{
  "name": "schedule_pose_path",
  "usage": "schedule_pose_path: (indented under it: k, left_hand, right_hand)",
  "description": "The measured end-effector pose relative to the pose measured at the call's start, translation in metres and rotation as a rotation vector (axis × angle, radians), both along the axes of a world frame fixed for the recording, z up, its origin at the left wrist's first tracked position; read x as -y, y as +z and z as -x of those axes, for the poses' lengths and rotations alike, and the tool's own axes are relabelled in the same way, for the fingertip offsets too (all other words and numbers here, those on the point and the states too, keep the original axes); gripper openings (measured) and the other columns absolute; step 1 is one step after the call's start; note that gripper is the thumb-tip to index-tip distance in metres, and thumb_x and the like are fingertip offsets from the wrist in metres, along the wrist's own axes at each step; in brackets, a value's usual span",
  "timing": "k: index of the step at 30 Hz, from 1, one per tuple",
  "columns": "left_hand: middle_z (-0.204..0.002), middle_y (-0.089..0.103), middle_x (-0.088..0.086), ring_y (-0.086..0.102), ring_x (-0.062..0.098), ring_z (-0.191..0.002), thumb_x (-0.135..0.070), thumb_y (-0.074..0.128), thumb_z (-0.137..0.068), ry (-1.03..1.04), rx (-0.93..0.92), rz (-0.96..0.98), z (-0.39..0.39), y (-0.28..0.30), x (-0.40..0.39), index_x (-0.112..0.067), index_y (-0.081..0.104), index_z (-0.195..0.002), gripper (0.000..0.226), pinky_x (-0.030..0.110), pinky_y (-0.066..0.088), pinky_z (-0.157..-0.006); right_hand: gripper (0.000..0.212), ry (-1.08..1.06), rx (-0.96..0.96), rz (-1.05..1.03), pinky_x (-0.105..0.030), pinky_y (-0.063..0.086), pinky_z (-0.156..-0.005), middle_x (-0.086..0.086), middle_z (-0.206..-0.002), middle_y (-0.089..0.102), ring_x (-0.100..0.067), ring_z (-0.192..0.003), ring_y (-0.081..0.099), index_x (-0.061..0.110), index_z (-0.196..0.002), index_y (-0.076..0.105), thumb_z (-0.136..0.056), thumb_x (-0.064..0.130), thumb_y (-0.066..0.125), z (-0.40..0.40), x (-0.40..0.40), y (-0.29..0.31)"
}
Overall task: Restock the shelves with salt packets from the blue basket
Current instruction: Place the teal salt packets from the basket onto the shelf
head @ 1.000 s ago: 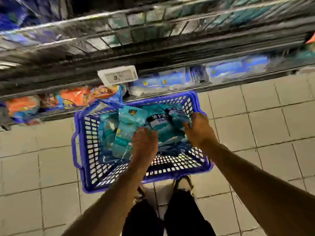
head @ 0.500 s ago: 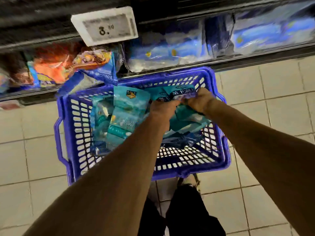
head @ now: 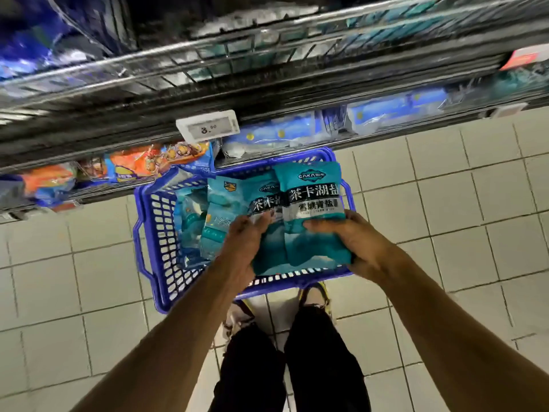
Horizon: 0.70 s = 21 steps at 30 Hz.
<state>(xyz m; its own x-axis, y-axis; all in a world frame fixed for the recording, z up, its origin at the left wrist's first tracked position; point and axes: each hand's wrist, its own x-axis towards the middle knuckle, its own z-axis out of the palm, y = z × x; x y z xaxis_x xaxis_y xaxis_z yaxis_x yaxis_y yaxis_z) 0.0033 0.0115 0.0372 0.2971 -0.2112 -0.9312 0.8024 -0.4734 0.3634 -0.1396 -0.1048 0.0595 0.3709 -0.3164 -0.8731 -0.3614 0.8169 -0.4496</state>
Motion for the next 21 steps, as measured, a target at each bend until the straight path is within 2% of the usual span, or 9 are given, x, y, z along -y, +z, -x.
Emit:
schedule_pose_path:
  k: [1, 3, 6, 8, 11, 13, 16, 18, 21]
  left_hand:
    - [-0.115, 0.072, 0.015, 0.070, 0.031, -0.099, -0.019, 0.072, -0.092, 0.009, 0.004, 0.024, -0.001, 0.023, -0.006, -0.009, 0.060, -0.120, 0.033, 0.058, 0.058, -0.087]
    - [-0.119, 0.072, 0.013, 0.068, 0.033, -0.107, -0.016, 0.076, -0.085, -0.051, 0.032, 0.090, -0.002, 0.071, -0.019, -0.011, 0.063, -0.119, 0.036, 0.063, 0.052, -0.097]
    - [-0.121, 0.073, 0.011, 0.071, 0.034, -0.106, -0.023, 0.083, -0.065, -0.196, -0.020, 0.186, -0.002, 0.142, -0.033, -0.014, 0.061, -0.129, 0.069, 0.058, 0.057, -0.092]
    - [-0.124, 0.072, 0.015, 0.072, 0.032, -0.104, -0.023, 0.083, -0.063, -0.222, -0.065, 0.208, -0.002, 0.186, -0.039, -0.010, 0.057, -0.136, 0.079, 0.050, 0.061, -0.086]
    - [-0.140, 0.061, 0.018, 0.063, 0.038, -0.122, -0.019, 0.082, -0.066, -0.282, -0.047, 0.209, 0.000, 0.254, -0.052, -0.007, 0.045, -0.148, 0.091, 0.052, 0.053, -0.100]
    - [-0.136, 0.065, 0.013, 0.067, 0.034, -0.118, -0.016, 0.082, -0.068, -0.302, -0.047, 0.225, 0.006, 0.299, -0.068, -0.009, 0.046, -0.148, 0.088, 0.048, 0.058, -0.093]
    - [-0.123, 0.072, 0.009, 0.072, 0.028, -0.105, -0.008, 0.080, -0.067, -0.241, -0.021, 0.204, 0.019, 0.355, -0.092, -0.006, 0.053, -0.141, 0.079, 0.040, 0.062, -0.080]
    - [-0.109, 0.076, 0.010, 0.076, 0.025, -0.090, -0.007, 0.079, -0.065, -0.239, 0.018, 0.238, 0.027, 0.384, -0.101, -0.003, 0.056, -0.133, 0.072, 0.037, 0.062, -0.070]
    - [-0.109, 0.077, 0.012, 0.076, 0.026, -0.088, -0.013, 0.080, -0.068, -0.244, 0.057, 0.282, 0.041, 0.416, -0.110, -0.005, 0.061, -0.128, 0.063, 0.036, 0.062, -0.069]
  right_hand:
    - [0.047, -0.036, 0.049, -0.020, -0.038, 0.063, -0.066, -0.015, -0.103, 0.078, -0.032, -0.087, 0.077, 0.015, -0.108, 0.073, -0.063, 0.007, 0.083, 0.005, -0.009, 0.018]
    - [0.046, -0.107, 0.132, -0.014, -0.038, 0.062, -0.065, -0.016, -0.104, 0.077, -0.032, -0.084, 0.076, 0.015, -0.108, 0.074, -0.064, 0.005, 0.080, 0.014, -0.028, 0.057]
    - [0.057, -0.172, 0.165, 0.037, -0.046, 0.062, -0.079, -0.019, -0.112, 0.075, -0.037, -0.095, 0.074, 0.011, -0.121, 0.068, -0.065, 0.004, 0.080, 0.024, -0.055, 0.118]
    - [0.062, -0.173, 0.203, 0.039, -0.049, 0.061, -0.084, -0.021, -0.119, 0.072, -0.040, -0.103, 0.071, 0.008, -0.128, 0.063, -0.069, 0.001, 0.077, 0.034, -0.069, 0.164]
    - [0.053, -0.165, 0.252, 0.035, -0.047, 0.062, -0.082, -0.017, -0.120, 0.073, -0.035, -0.103, 0.072, 0.016, -0.122, 0.067, -0.072, 0.000, 0.075, 0.055, -0.084, 0.238]
    - [0.041, -0.204, 0.253, 0.041, -0.043, 0.063, -0.077, -0.013, -0.115, 0.075, -0.030, -0.097, 0.075, 0.024, -0.108, 0.073, -0.072, 0.005, 0.075, 0.073, -0.095, 0.287]
    - [0.034, -0.259, 0.225, 0.059, -0.039, 0.063, -0.075, -0.010, -0.111, 0.076, -0.026, -0.092, 0.076, 0.022, -0.109, 0.069, -0.076, 0.013, 0.074, 0.102, -0.104, 0.351]
    - [0.031, -0.251, 0.220, 0.089, -0.037, 0.063, -0.071, -0.010, -0.111, 0.077, -0.026, -0.090, 0.076, 0.022, -0.110, 0.068, -0.081, 0.012, 0.071, 0.120, -0.106, 0.384]
    - [0.028, -0.259, 0.213, 0.155, -0.038, 0.063, -0.072, -0.011, -0.109, 0.077, -0.027, -0.088, 0.076, 0.025, -0.104, 0.073, -0.086, 0.004, 0.068, 0.145, -0.114, 0.418]
